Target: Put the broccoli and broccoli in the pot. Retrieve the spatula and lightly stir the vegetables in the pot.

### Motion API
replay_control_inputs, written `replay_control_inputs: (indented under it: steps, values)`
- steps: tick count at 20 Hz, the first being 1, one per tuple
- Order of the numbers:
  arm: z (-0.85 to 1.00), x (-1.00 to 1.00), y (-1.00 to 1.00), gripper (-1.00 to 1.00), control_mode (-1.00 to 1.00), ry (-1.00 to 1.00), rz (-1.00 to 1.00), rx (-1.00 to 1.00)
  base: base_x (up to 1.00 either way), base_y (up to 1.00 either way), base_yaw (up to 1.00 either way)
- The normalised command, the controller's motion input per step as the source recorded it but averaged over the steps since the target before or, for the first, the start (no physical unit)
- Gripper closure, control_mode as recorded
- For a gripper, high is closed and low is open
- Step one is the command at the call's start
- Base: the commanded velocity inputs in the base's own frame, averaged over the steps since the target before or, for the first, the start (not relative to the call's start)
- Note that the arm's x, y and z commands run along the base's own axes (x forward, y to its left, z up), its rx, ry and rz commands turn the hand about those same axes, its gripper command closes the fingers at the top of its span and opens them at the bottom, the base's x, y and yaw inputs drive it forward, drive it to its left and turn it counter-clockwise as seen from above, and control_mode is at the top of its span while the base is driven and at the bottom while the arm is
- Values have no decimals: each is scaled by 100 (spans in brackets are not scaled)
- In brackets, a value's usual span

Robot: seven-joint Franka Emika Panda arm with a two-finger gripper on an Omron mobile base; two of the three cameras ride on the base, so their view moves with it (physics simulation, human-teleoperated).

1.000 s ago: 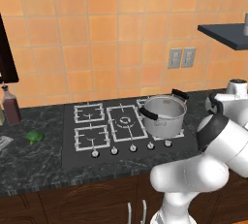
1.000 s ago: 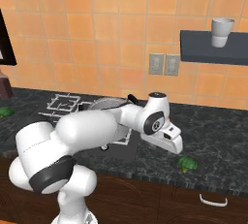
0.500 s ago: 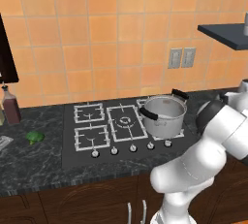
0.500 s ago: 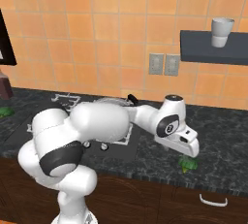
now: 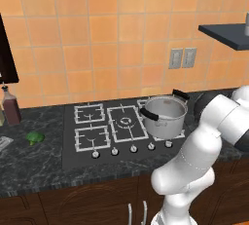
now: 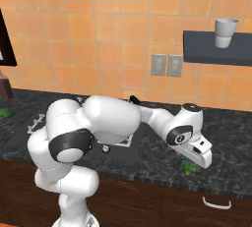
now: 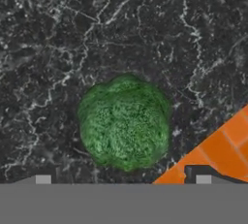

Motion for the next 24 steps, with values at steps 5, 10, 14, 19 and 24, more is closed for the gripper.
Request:
replay_control_inputs:
  steps: [5, 10, 14, 19, 24]
  values:
    - [-9, 0, -25, -100, -100, -6, -18, 10, 0, 0, 0]
    - [0, 9, -8, -100, -100, -3, -14, 9, 0, 0, 0]
    - [0, 0, 0, -100, -100, -11, -10, 16, 0, 0, 0]
    - [-8, 0, 0, -100, -100, 0, -8, 11, 0, 0, 0]
    - [-1, 0, 0, -100, -100, -3, -7, 13, 0, 0, 0]
